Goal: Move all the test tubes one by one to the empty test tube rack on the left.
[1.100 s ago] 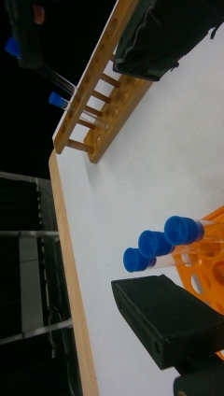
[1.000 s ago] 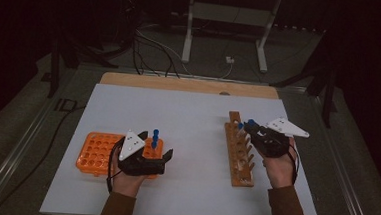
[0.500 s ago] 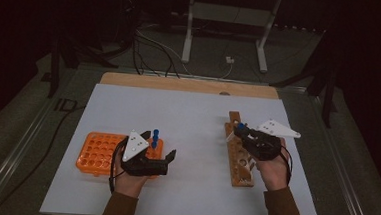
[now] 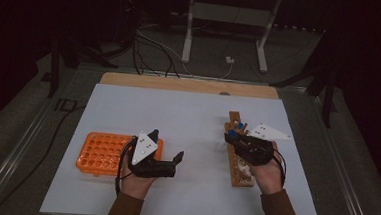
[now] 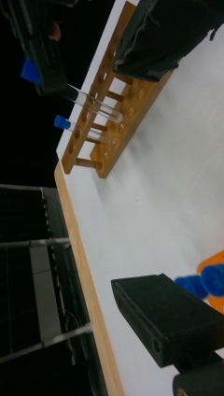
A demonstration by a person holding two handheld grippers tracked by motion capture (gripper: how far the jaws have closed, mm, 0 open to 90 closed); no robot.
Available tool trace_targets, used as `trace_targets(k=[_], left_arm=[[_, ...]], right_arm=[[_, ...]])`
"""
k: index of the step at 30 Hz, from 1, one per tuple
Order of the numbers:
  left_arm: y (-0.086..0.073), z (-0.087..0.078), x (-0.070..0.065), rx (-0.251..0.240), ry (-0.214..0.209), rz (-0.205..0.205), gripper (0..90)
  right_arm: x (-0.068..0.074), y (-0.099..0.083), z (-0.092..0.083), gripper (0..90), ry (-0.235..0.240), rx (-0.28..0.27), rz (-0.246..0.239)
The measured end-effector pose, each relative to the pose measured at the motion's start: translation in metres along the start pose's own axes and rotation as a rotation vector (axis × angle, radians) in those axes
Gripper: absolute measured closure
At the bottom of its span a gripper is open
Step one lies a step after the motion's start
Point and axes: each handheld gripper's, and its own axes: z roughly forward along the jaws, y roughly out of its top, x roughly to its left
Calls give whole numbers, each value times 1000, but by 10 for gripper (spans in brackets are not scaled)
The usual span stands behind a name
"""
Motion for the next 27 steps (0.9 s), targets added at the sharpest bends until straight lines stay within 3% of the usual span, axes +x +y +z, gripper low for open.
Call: trace_targets(k=[13, 27], left_arm=[[-4, 14, -21, 12, -22, 47, 55], [-9, 27, -35, 44, -34, 63, 66]], right_arm=[[20, -2, 8, 772, 66, 25, -14], [38, -1, 14, 772, 121, 43, -42]])
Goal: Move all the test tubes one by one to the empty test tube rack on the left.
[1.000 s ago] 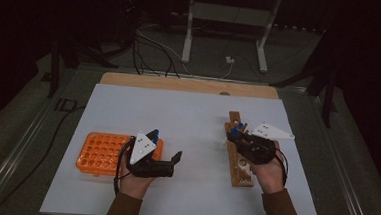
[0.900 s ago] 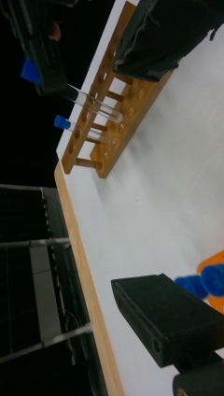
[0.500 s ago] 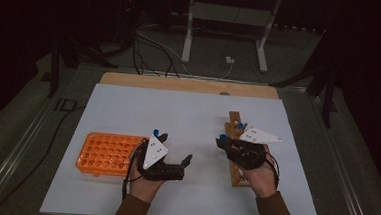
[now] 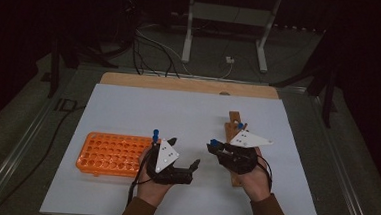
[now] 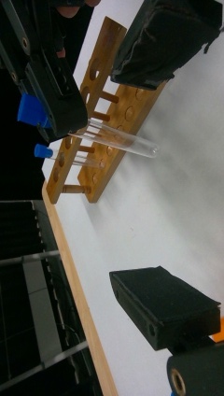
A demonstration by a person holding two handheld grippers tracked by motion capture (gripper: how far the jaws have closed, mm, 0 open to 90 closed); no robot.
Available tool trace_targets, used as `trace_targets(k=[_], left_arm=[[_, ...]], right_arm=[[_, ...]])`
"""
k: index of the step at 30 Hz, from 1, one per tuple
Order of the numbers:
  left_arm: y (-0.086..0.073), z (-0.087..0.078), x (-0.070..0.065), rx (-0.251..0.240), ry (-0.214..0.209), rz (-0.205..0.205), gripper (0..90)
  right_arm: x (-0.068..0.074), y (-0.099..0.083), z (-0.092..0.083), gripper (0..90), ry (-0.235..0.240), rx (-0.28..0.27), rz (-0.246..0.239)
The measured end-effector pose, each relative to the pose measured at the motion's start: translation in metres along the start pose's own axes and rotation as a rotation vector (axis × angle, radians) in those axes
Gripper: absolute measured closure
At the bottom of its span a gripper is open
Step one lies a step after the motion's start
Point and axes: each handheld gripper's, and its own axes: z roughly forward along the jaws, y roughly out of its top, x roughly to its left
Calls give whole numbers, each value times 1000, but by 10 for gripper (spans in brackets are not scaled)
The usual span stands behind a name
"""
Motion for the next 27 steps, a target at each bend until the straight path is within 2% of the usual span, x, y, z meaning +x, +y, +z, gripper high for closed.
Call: trace_targets(k=[8, 16, 20, 27], left_arm=[[-2, 4, -4, 10, -1, -2, 85], [-4, 8, -8, 35, -24, 5, 178], [-5, 10, -13, 50, -26, 33, 319], [-5, 10, -15, 51, -53, 50, 545]], right_arm=[[5, 1, 2, 772, 27, 3, -4], [13, 3, 5, 772, 64, 6, -1], [16, 3, 7, 772, 80, 8, -2], [21, 4, 8, 772, 100, 10, -5]])
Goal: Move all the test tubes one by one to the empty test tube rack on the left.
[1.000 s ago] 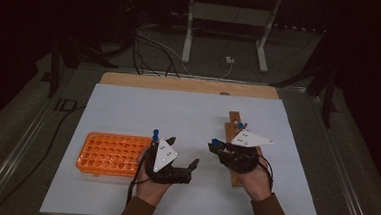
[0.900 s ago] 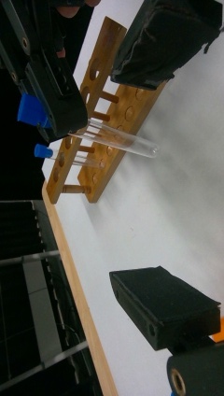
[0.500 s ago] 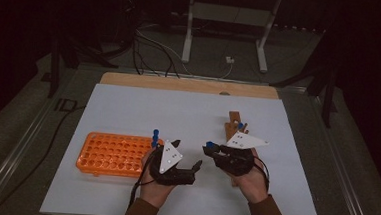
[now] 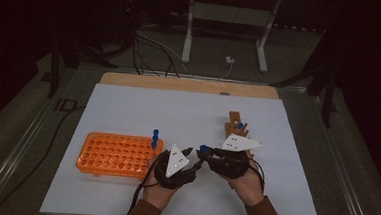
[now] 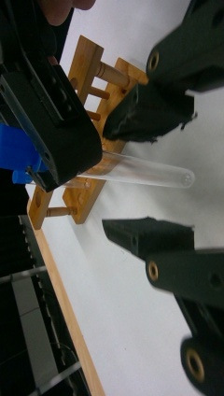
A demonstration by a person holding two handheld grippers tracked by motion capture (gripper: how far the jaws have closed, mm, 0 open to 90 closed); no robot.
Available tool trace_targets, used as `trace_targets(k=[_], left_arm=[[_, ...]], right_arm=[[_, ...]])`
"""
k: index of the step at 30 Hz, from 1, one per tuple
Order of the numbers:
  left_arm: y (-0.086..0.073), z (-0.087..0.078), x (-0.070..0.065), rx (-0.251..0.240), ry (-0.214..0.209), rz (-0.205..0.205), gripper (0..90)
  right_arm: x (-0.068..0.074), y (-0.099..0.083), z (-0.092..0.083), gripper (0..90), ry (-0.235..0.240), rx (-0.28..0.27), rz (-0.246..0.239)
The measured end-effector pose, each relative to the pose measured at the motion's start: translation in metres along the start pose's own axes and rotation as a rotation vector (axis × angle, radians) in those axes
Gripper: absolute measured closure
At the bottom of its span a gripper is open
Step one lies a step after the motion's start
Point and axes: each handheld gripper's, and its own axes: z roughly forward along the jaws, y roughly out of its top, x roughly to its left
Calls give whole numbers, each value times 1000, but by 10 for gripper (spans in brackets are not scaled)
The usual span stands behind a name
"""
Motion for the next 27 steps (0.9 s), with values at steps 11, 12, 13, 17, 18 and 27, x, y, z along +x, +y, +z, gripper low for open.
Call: trace_targets(k=[11, 12, 13, 17, 18, 27], left_arm=[[0, 0, -2, 3, -29, 25, 739], [0, 0, -2, 4, -29, 27, 755], [0, 0, -2, 4, -34, 26, 760], [0, -1, -1, 4, -42, 28, 772], [0, -1, -1, 5, -39, 27, 773], [-3, -4, 8, 13, -17, -7, 773]], right_arm=[[1, -1, 2, 772, 13, 5, 7], [1, -1, 2, 772, 13, 6, 5], [1, -1, 2, 772, 13, 7, 5], [-1, 0, 1, 759, 24, 13, 5], [-1, 0, 0, 708, 28, 9, 10], [-11, 3, -10, 389, 26, -21, 25]])
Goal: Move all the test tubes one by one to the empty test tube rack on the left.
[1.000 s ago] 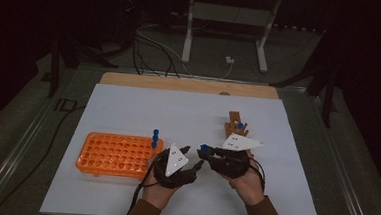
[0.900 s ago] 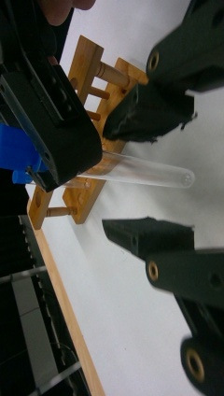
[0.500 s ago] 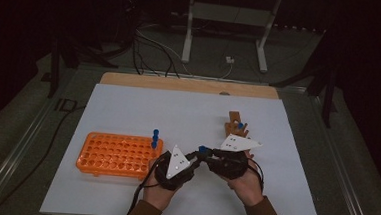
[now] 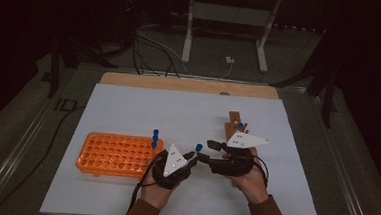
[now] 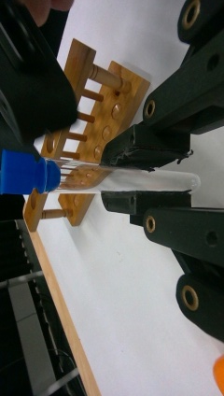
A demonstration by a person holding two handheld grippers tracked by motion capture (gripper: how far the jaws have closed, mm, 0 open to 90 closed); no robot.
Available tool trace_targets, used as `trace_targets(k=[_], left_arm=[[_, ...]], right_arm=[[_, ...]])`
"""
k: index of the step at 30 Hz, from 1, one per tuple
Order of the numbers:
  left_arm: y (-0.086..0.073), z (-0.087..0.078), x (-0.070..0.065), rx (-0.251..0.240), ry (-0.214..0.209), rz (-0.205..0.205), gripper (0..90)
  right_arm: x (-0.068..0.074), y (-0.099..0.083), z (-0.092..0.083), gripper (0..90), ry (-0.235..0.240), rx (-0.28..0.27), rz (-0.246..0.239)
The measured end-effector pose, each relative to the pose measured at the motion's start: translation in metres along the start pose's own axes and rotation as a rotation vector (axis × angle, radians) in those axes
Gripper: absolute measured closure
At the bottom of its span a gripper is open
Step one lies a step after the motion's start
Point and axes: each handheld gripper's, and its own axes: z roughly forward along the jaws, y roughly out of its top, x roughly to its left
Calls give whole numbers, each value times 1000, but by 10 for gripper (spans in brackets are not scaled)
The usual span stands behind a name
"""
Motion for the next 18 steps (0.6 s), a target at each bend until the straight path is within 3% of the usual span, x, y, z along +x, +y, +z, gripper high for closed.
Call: trace_targets(k=[8, 13, 18], left_arm=[[-4, -13, 14, -3, 20, -33, 773], [-6, -23, 22, -11, 33, -50, 773], [-9, -30, 33, -23, 17, -76, 773]], right_arm=[[-11, -2, -5, 154, -75, 11, 10], [-21, -5, -8, 71, -86, -1, 18], [-27, -8, -12, 23, -123, 5, 13]])
